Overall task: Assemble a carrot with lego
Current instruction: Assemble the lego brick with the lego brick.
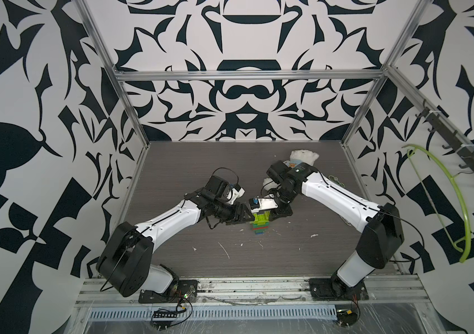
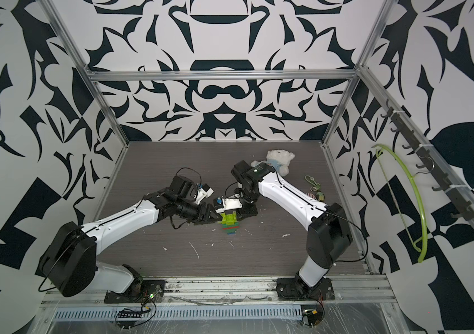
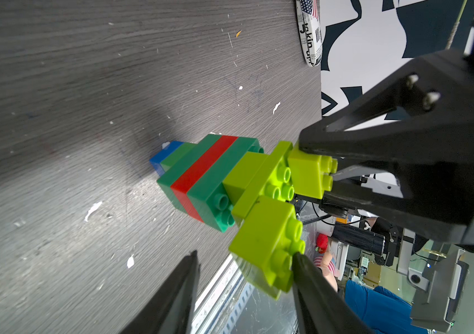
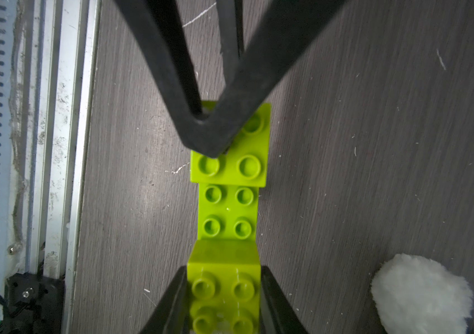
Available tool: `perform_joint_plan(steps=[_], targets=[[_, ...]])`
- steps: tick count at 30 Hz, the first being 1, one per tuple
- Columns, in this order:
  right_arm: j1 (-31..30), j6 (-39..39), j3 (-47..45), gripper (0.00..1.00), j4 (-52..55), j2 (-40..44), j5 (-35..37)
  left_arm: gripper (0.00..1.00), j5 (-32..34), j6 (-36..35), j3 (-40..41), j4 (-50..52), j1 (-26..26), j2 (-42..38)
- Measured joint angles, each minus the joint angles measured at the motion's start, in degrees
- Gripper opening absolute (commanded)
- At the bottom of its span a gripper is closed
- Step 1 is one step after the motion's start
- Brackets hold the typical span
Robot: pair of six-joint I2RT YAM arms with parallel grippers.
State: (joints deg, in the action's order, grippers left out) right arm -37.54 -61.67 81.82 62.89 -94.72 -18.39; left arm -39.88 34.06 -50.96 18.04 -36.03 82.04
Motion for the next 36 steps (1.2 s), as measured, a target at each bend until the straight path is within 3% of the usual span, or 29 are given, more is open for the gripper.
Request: perform_joint_plan(steps=[22,36], targets=[[-2.32,7.54,-0.15,0.0,-0.63,0.57,3.26,0.57,0.0,0.04,0.0,0.02,0.02,0.0],[-2.69,6.01,-4.22,0.0,-5.7,3.85,4.0,0.57,0.07,0.02,0.0,0.2,0.02,-0.11]])
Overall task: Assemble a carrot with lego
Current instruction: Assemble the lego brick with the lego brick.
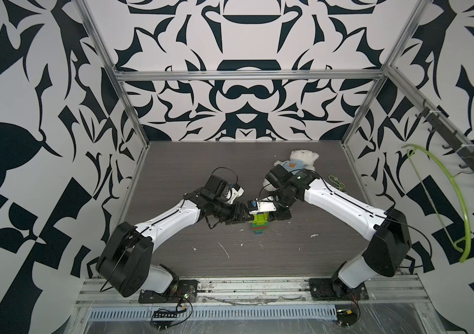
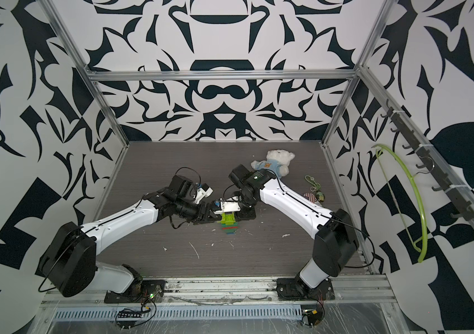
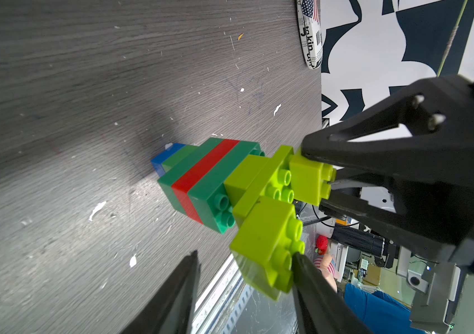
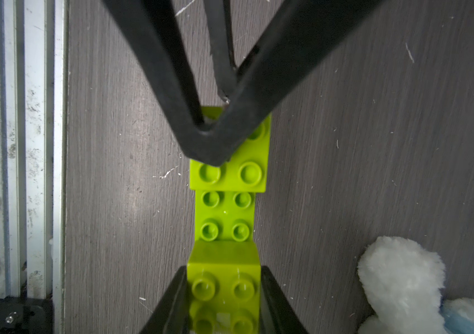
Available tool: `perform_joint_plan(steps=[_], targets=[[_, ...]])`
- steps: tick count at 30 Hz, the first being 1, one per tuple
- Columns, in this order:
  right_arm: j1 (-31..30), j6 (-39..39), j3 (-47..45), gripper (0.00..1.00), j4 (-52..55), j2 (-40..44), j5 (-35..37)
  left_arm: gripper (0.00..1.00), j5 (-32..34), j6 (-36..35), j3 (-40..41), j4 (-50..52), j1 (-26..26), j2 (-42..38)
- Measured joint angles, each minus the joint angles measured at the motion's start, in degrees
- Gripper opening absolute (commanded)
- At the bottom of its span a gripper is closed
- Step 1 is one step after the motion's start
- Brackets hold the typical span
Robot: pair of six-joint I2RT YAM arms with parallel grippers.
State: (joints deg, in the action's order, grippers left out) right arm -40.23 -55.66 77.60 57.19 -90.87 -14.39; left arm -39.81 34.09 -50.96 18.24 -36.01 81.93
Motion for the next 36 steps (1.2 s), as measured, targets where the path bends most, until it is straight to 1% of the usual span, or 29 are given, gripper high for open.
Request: perform_joint_plan(steps=[12,27,36], targets=[[1.33,0.66,0.98,0.0,0.9,-1.07,-1.95,0.57,0.11,0.0,0.0,0.0,0.0,-0.02],[3.5,-4.31,0.66,0.0,1.01,-1.36,-5.84,0.57,0.13,-0.02,0.0,0.0,0.0,-0.02],[3.65,-4.94,2.34,0.0,3.17,-2.84,-5.88,0.57,0.15,-0.04,-0.02,0.0,-0.02,-0.02]])
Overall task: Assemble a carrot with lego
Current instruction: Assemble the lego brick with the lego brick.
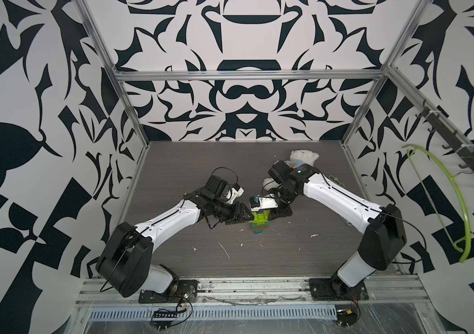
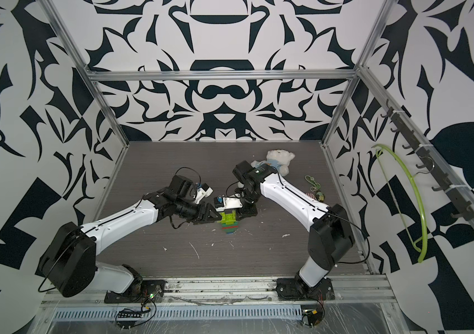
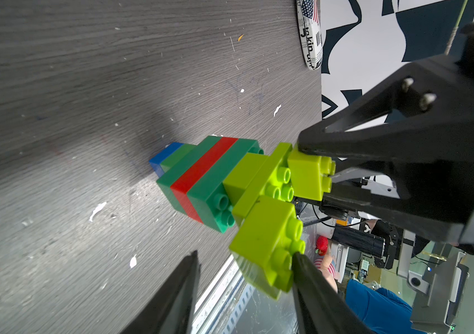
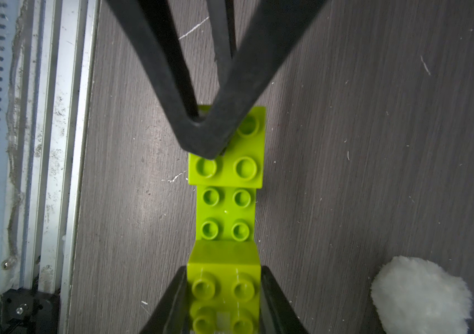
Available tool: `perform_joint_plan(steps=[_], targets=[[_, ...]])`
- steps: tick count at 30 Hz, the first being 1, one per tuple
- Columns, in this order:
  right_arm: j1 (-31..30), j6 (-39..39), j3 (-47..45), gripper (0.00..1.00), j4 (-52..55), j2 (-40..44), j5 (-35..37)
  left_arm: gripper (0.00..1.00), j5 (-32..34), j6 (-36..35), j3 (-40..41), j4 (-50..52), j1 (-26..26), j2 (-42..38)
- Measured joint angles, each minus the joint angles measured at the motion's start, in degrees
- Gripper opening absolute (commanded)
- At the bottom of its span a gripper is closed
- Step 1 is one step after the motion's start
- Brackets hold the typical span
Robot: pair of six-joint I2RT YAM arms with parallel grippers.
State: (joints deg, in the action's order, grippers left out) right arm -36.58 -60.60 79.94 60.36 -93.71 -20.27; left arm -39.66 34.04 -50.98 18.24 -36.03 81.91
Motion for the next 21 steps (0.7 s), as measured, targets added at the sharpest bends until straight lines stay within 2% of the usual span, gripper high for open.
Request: perform_joint_plan(steps=[12,21], targets=[[-2.6,0.02,3.39,0.0,2.97,-1.95,5.29,0.57,0.04,0.0,-0.02,0.02,0.02,0.0],[-2.89,1.11,4.02,0.0,3.63,-2.51,5.79,0.57,0.02,0.02,-0.02,0.02,0.02,0.02]])
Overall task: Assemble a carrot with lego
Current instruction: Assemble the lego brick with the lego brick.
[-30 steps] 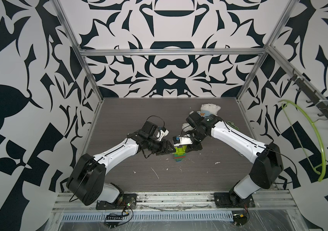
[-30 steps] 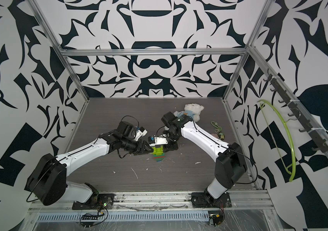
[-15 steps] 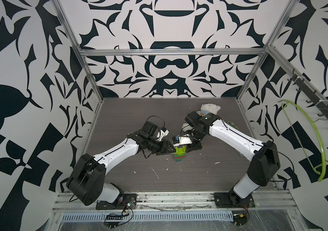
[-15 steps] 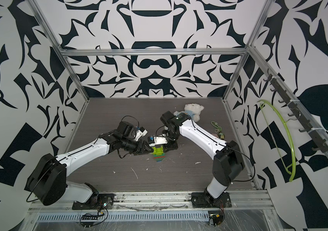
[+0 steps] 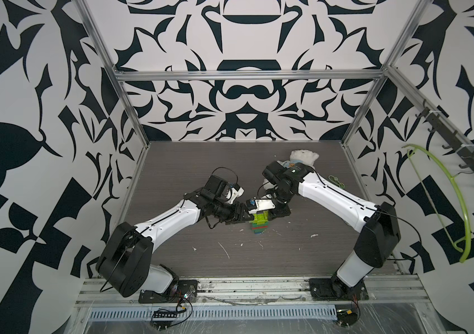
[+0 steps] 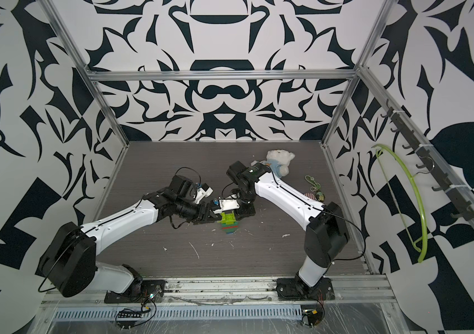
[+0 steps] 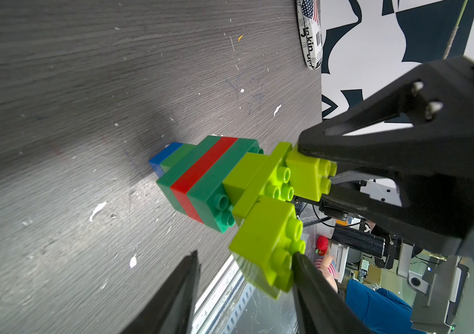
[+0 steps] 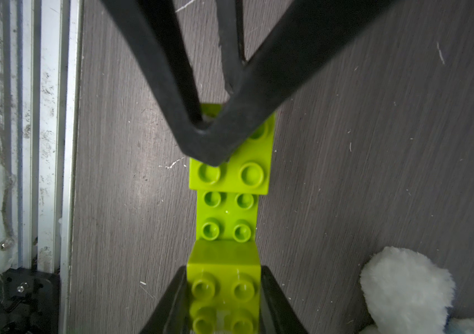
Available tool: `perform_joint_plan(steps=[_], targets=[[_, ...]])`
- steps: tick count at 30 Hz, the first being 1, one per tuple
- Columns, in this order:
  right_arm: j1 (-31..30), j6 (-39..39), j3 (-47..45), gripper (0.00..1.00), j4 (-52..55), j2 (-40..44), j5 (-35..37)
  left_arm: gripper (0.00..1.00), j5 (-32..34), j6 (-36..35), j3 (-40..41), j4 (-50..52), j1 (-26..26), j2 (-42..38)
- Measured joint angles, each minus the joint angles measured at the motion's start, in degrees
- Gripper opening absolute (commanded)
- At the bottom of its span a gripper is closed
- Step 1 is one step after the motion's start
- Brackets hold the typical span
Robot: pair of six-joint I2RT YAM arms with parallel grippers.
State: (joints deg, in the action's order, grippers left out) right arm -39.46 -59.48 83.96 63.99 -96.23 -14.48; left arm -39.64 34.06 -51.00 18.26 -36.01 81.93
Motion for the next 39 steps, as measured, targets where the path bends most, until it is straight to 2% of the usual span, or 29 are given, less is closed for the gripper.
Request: perform_joint_plan(steps=[9,22,39], targets=[[0.0,2.97,-0.68,0.0,-0.46,0.44,0.37,0.57,0.11,0.0,0.0,-0.02,0.0,0.0],[1.14,-2.45,-4.11,0.0,-5.81,2.84,-0.61,0.57,0.17,-0.44,0.0,-0.04,0.0,0.0],[2.36,-3.5,-1.46,0.0,-1.57,0.79,-1.64,0.57,0.83,-0.48,-0.44,-0.02,0.0,0.04]])
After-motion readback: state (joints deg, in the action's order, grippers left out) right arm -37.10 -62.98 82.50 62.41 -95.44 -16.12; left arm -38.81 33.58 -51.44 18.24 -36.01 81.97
